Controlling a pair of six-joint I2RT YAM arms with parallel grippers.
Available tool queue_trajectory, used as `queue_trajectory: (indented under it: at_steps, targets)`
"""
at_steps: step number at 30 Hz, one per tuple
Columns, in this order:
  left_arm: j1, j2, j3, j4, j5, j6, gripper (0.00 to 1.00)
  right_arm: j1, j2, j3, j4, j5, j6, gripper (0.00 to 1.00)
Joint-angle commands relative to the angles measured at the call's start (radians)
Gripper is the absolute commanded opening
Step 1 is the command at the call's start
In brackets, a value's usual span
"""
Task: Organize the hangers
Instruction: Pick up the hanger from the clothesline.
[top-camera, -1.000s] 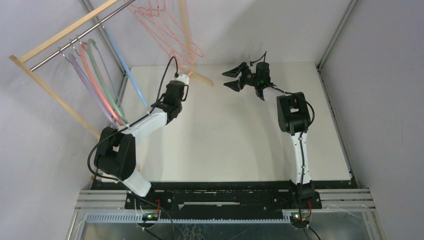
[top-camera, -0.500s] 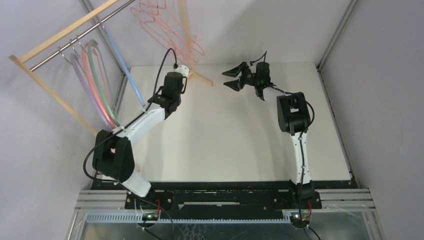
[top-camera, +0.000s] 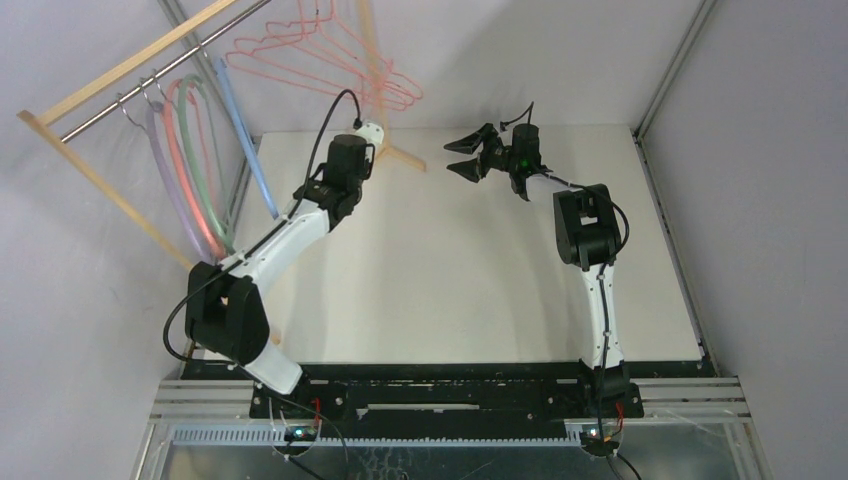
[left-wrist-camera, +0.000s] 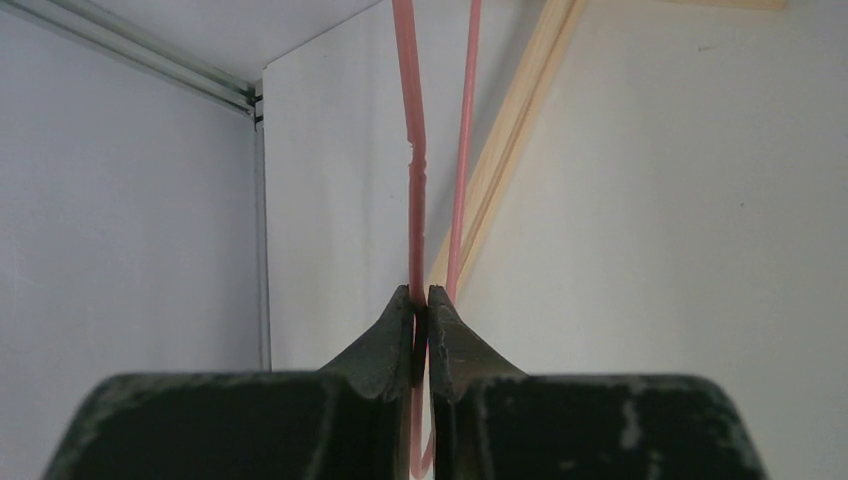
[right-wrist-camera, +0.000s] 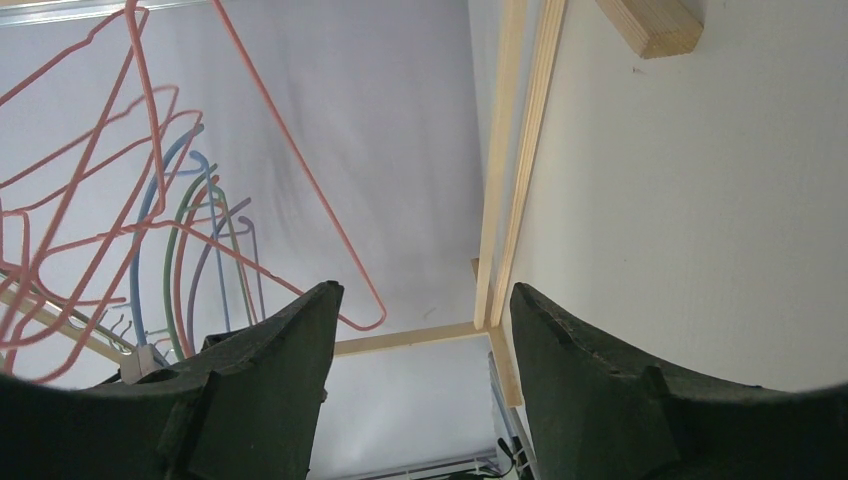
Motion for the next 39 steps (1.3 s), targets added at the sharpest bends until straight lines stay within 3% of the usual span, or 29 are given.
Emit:
queue_trajectory:
  at_steps: [1,19,27,39]
  targets:
    - [0.0,-0.006,0.05,-0.034,0.057,0.026,0.0,-0.005,-0.017,0.007,0.031,-0.008,0.001,0.72]
    - [0.004,0.027,0.198,-0.177,0.169,0.127,0.0,-0.005,-0.014,-0.004,0.034,-0.012,0.001,0.73]
    - [0.027,0.098,0.361,-0.333,0.306,0.136,0.0,-0.005,-0.012,-0.002,0.033,-0.011,0.004,0.73]
    - [0.032,0.123,0.394,-0.439,0.508,0.126,0.0,-0.006,-0.013,-0.011,0.03,-0.013,0.0,0.72]
